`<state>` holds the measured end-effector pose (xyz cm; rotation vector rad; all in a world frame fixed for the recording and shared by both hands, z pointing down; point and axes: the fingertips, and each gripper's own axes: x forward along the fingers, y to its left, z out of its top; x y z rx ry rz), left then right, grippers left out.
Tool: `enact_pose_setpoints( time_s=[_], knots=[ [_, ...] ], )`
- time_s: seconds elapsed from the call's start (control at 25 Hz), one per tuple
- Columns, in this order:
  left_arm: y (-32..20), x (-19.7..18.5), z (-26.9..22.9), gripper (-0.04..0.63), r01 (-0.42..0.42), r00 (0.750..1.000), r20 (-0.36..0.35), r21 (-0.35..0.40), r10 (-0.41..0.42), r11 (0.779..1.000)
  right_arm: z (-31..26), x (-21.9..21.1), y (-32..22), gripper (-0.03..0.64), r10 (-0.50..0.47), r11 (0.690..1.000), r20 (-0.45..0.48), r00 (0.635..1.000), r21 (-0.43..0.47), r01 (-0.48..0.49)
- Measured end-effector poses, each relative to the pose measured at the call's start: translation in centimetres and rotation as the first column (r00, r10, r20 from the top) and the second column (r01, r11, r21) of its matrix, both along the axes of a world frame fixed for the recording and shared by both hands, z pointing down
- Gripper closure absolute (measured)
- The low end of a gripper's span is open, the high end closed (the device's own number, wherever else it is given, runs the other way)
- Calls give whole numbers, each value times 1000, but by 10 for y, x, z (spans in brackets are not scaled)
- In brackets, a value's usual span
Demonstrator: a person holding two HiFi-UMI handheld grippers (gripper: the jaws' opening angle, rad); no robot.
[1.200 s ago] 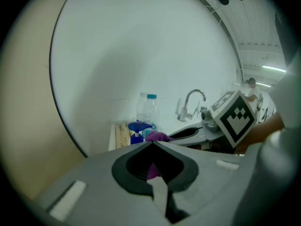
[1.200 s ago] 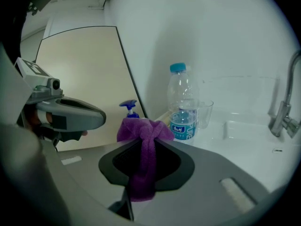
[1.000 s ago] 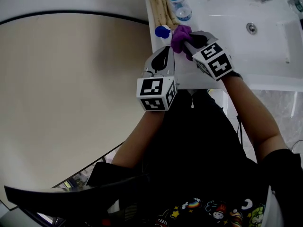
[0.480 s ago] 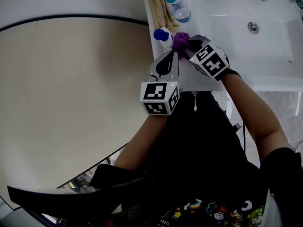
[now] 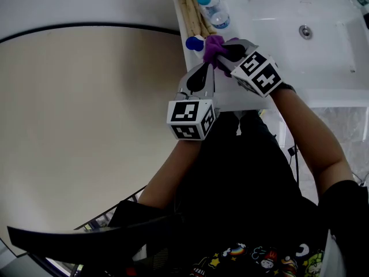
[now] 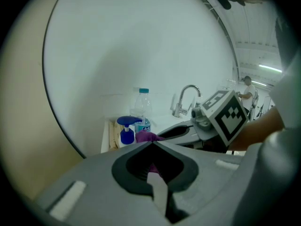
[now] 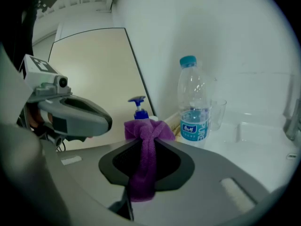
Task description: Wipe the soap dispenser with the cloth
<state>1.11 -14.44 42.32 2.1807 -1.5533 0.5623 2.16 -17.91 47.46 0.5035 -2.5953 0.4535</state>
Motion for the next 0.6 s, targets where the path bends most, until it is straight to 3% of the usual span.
enact_pose_setpoints(
  time_s=[0.24,0.6],
  knots=[
    [1,7,-8,595,-11,1000,-4,15,11,1000,-42,3,-4,522,-10,999,112,994,55,3],
    [3,9,-2,595,7,1000,-10,13,-7,1000,-39,0,-10,522,-72,993,120,990,101,60]
  ],
)
